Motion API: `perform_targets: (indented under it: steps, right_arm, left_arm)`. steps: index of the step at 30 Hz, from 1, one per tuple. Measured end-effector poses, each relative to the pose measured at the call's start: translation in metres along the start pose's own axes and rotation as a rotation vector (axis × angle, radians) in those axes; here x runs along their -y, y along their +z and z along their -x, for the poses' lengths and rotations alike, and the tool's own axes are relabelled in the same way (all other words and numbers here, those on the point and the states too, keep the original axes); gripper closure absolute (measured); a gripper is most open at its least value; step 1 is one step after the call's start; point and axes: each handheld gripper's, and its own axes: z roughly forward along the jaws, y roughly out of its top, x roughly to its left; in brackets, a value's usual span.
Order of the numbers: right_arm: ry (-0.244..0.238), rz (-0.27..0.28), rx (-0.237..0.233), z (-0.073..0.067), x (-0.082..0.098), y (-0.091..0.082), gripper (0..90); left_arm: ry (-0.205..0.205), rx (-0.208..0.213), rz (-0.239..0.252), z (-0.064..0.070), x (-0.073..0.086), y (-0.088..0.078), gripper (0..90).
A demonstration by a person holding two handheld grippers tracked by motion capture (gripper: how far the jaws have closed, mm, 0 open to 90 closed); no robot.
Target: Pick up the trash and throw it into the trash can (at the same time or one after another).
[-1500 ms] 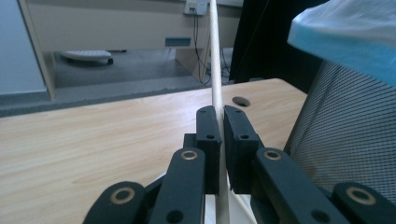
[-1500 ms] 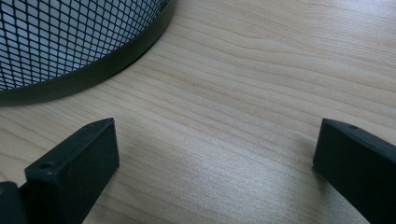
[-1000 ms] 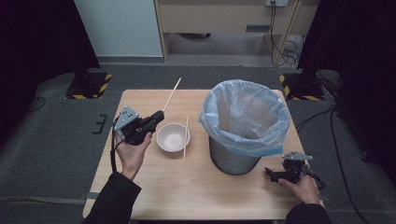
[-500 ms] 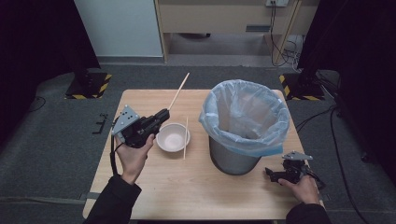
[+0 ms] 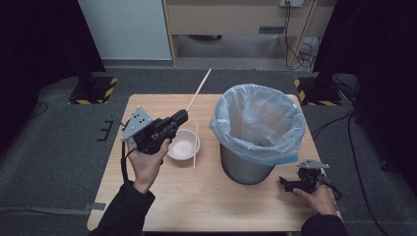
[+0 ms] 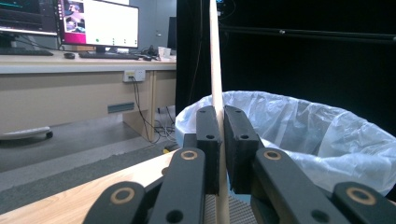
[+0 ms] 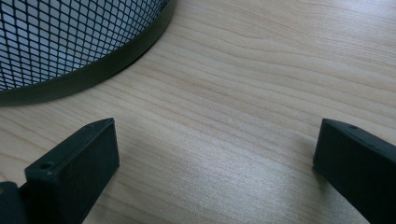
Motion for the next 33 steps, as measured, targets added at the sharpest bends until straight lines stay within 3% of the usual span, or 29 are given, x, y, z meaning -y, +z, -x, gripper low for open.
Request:
perform_targets:
  steps: [23,33]
  right_arm:
    - [0.0,0.0,0.0,0.0,0.0,0.0,0.4]
    - [0.0,0.0,0.0,0.0,0.0,0.0,0.4]
  left_arm:
    - [0.02,0.055,0.047,0.025,-0.027,0.021,85.1]
    - [0.022,0.079,0.047,0.034,-0.031,0.035,85.1]
